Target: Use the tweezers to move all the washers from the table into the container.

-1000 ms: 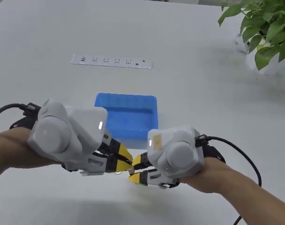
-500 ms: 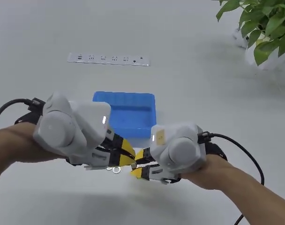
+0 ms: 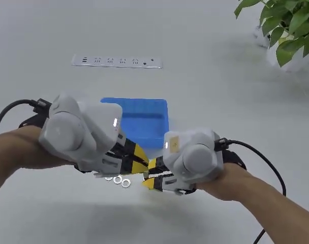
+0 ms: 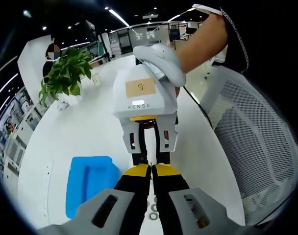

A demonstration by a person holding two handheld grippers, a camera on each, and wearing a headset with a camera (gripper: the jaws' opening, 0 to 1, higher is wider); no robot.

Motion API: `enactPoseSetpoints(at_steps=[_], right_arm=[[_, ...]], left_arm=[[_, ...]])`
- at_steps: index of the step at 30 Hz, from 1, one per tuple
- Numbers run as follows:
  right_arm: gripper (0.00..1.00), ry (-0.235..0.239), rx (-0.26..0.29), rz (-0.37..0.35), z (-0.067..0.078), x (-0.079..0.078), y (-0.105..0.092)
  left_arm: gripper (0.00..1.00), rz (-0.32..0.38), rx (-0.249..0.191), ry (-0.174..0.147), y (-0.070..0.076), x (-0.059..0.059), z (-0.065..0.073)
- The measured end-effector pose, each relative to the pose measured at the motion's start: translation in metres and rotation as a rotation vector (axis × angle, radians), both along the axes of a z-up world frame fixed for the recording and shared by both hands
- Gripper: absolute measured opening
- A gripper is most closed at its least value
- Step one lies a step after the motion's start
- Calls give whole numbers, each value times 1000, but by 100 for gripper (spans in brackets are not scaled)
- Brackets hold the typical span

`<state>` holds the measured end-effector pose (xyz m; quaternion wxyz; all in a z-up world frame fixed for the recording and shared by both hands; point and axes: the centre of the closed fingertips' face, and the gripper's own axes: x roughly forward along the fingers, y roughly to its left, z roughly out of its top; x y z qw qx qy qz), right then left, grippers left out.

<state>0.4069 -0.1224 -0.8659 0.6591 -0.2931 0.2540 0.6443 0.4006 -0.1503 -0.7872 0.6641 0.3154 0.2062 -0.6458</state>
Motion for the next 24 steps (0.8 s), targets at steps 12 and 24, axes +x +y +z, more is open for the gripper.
enactPoseSetpoints(at_steps=[12,24], right_arm=[[14,7,0,0,-3,1,1],[15,6,-1,-17,0,3,-2]], left_arm=[[6,11,0,5,2,5,-2],[6,5,-33,35,-2,9,-1]])
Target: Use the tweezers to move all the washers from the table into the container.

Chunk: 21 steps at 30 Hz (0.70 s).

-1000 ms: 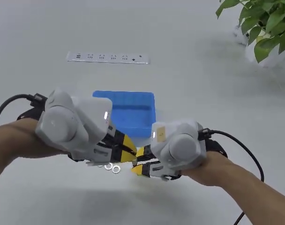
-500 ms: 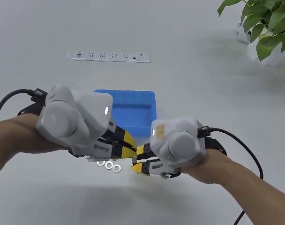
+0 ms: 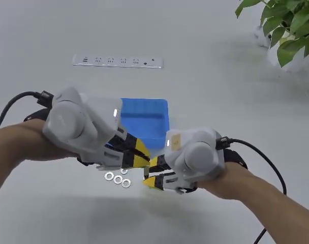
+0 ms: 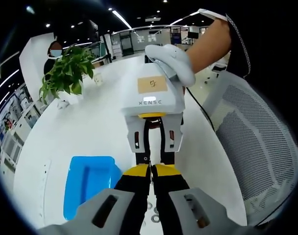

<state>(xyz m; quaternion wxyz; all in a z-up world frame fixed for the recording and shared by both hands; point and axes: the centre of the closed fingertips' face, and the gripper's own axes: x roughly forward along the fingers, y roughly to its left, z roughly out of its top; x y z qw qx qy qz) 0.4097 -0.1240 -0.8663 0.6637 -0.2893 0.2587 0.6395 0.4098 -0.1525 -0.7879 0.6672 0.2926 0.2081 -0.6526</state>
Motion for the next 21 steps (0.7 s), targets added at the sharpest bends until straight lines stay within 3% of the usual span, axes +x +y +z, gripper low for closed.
enactPoseSetpoints(at_steps=[9,21], right_arm=[[13,32,7,-45,0,3,0],[11,45,-5,-49,0,4,0]], left_arm=[[6,19,-13,33,-1,3,0],[6,20,-15,37,-1,3,-1]])
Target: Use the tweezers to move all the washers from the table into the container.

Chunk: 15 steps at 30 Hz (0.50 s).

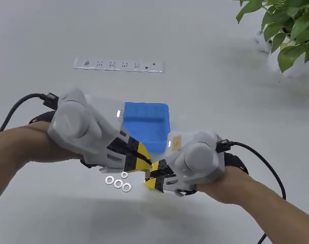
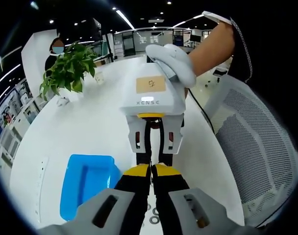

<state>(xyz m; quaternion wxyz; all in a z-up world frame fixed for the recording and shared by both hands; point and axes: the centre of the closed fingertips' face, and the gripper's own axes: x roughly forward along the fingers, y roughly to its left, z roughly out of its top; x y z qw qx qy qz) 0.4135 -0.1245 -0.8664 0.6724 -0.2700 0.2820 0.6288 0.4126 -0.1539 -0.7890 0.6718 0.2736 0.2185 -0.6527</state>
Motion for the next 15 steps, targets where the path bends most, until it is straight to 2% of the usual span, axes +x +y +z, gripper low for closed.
enactPoseSetpoints(at_steps=[10,15], right_arm=[[10,4,-10,-3,0,-2,-1],[10,9,-7,-1,6,-3,1]], left_arm=[[6,-7,2,3,1,-2,1],[6,-4,2,5,3,-2,6]])
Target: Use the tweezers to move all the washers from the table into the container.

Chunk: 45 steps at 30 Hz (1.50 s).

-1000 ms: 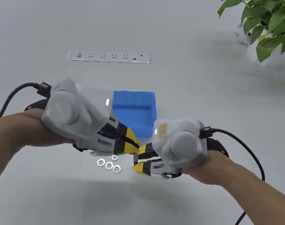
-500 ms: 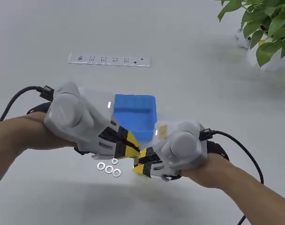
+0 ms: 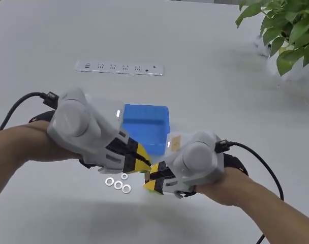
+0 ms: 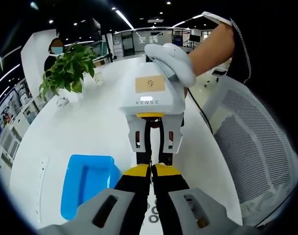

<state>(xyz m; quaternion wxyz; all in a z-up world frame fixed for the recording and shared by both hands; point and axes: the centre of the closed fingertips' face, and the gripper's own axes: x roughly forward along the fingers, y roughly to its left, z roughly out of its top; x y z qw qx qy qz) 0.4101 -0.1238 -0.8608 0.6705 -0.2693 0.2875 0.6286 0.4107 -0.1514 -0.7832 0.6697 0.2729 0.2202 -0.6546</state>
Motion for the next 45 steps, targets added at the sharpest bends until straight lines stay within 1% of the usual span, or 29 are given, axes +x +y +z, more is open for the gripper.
enactPoseSetpoints(at_steps=[3,11,19,23,33,40,45], right_arm=[[10,-4,2,3,5,0,2],[10,-21,-5,10,22,2,2],[10,-25,-14,16,39,4,4],[10,-25,-8,9,47,7,7],[10,-38,9,0,67,20,12],[10,-42,15,-1,74,31,14],[10,-44,25,-8,79,41,14]], left_arm=[[6,1,0,0,1,0,5],[6,1,-11,-15,2,0,23],[6,15,-22,-9,4,2,40],[6,13,-18,-17,6,5,48],[6,7,-12,-38,11,16,68],[6,3,-2,-48,12,26,74],[6,-1,3,-56,12,35,78]])
